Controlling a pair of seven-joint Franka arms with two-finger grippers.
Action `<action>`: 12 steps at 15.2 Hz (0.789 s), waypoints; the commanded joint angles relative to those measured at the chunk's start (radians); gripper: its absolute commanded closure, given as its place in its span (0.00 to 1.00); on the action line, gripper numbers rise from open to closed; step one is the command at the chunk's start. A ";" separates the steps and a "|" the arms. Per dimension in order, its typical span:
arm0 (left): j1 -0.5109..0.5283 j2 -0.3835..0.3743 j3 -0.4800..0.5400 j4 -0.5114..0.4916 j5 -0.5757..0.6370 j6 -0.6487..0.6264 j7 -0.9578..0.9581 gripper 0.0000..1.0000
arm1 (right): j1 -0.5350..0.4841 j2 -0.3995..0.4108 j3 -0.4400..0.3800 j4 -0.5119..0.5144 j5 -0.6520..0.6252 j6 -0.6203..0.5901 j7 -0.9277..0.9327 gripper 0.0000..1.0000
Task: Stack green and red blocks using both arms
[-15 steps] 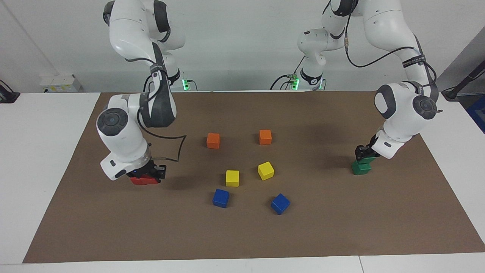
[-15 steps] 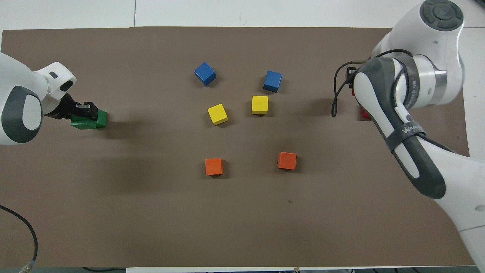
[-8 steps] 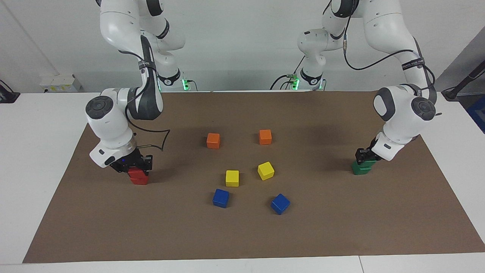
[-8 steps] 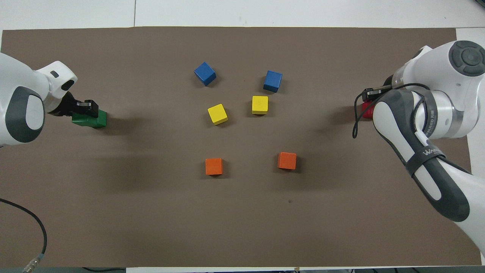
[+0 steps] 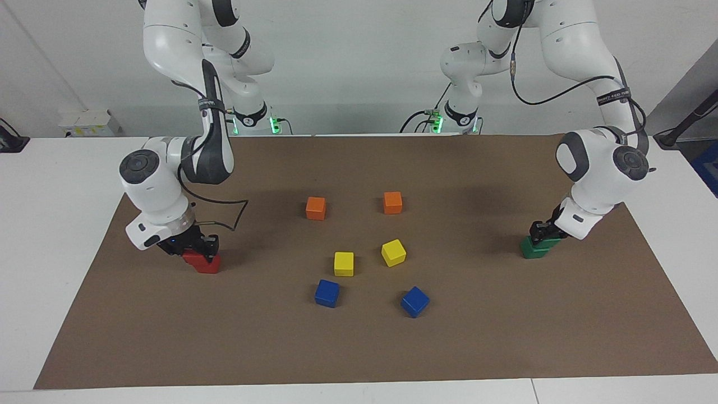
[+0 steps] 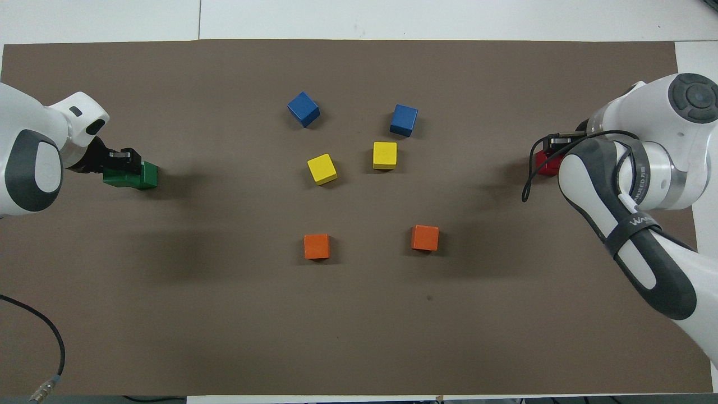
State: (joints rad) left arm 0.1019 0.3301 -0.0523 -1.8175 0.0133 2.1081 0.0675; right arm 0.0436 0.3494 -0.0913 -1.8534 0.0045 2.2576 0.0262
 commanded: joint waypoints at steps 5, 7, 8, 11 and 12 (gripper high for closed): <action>-0.002 -0.006 -0.004 -0.026 -0.010 0.039 -0.020 1.00 | -0.007 0.010 0.013 -0.003 0.015 0.022 0.035 1.00; -0.005 -0.005 -0.004 -0.029 -0.010 0.050 -0.026 1.00 | -0.007 0.010 0.013 -0.004 0.015 0.037 0.038 1.00; -0.005 -0.006 -0.004 -0.037 -0.010 0.052 -0.026 1.00 | -0.007 0.010 0.013 -0.007 0.015 0.043 0.038 1.00; -0.005 -0.008 -0.004 -0.045 -0.010 0.055 -0.025 0.60 | -0.010 0.010 0.013 -0.010 0.017 0.045 0.040 1.00; -0.005 -0.010 -0.004 -0.051 -0.010 0.056 -0.018 0.01 | -0.010 0.010 0.013 -0.010 0.017 0.045 0.043 1.00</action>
State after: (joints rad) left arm 0.1001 0.3299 -0.0584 -1.8223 0.0133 2.1285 0.0535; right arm 0.0454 0.3610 -0.0873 -1.8544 0.0102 2.2819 0.0526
